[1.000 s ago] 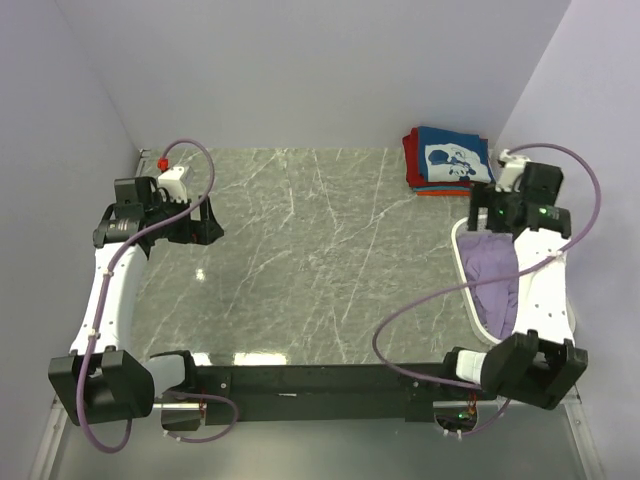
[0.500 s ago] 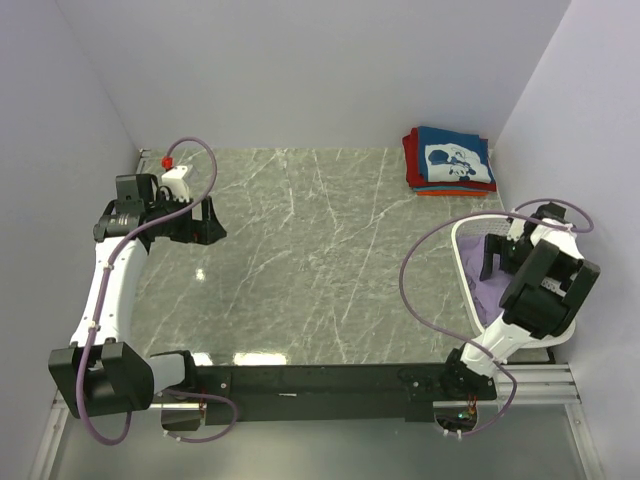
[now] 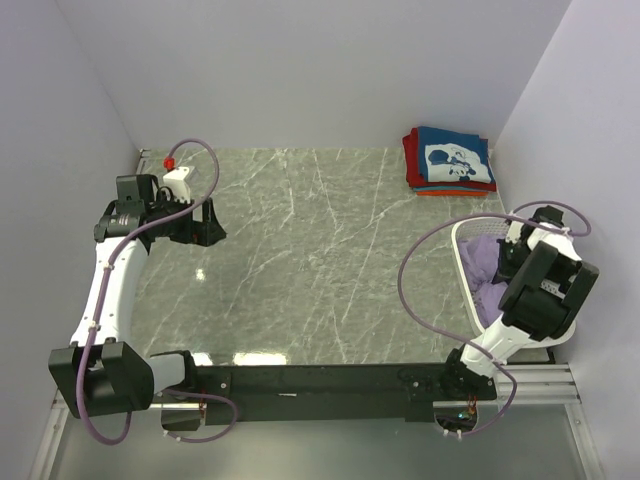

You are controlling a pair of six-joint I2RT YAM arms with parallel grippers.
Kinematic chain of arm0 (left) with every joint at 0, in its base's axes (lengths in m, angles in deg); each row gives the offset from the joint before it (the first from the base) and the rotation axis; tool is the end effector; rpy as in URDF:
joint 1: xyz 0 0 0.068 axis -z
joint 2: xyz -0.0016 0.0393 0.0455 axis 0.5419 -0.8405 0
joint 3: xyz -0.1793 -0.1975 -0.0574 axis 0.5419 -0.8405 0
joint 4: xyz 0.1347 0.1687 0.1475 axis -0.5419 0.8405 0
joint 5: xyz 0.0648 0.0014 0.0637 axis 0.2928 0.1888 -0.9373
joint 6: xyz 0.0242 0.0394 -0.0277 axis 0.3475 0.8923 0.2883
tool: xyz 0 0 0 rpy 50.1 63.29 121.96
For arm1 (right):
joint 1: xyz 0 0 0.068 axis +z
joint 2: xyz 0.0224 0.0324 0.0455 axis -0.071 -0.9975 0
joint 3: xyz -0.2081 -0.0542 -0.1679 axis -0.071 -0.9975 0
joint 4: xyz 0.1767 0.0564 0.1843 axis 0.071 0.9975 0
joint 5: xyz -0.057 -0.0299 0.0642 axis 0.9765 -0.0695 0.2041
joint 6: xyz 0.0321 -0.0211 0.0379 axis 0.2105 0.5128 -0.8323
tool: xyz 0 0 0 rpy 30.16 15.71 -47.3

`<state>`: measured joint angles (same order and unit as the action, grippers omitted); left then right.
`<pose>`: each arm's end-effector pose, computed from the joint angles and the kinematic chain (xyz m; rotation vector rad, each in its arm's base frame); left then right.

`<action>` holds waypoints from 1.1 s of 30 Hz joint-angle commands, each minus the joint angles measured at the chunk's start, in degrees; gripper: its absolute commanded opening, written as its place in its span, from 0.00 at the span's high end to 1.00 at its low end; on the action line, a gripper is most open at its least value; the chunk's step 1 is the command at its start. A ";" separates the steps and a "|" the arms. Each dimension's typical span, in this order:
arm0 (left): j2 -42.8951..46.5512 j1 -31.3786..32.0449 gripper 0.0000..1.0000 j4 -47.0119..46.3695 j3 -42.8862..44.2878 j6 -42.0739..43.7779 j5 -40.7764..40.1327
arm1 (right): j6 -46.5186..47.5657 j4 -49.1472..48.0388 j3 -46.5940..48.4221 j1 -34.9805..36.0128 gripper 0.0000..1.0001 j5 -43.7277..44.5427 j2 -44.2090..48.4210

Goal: Fold and stack the t-shirts
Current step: Grab the tshirt from the pile, then move the tshirt to the center of the board

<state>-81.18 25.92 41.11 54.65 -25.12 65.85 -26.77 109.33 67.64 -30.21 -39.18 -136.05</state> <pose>0.2439 0.0106 0.3234 0.2717 2.2853 -0.5295 0.2599 -0.1716 0.1773 0.2320 2.8558 -0.0099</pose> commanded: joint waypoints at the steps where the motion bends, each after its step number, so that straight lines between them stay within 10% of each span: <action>1: 0.15 0.04 0.00 -0.47 0.30 1.19 1.72 | 1.76 6.09 3.44 -0.26 1.00 -2.40 5.38; 13: 0.07 0.04 0.01 -2.40 0.39 -1.00 4.27 | -2.79 27.47 50.33 5.00 1.00 -24.83 14.73; 19: -2.04 0.04 0.00 -1.52 3.73 -3.63 5.23 | -9.30 23.97 63.57 23.62 1.00 -29.31 13.76; 24: -1.43 -0.31 0.01 -1.43 7.42 -5.75 5.23 | -6.78 18.33 56.82 42.33 0.99 -24.33 15.17; 27: -0.55 -0.57 0.01 -1.17 8.22 -5.75 5.32 | -4.48 18.51 48.65 53.95 0.57 -15.09 13.94; 28: -0.38 -0.57 0.01 -1.17 8.22 -5.31 5.06 | -4.30 18.59 44.98 56.23 0.13 -14.64 13.76; 33: 0.07 -0.58 0.01 0.41 6.29 0.03 5.75 | -7.72 15.18 34.32 56.52 0.11 -15.08 14.90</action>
<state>-82.40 25.59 40.89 60.66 -28.80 69.52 -32.93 127.91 105.30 26.92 -57.17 -123.05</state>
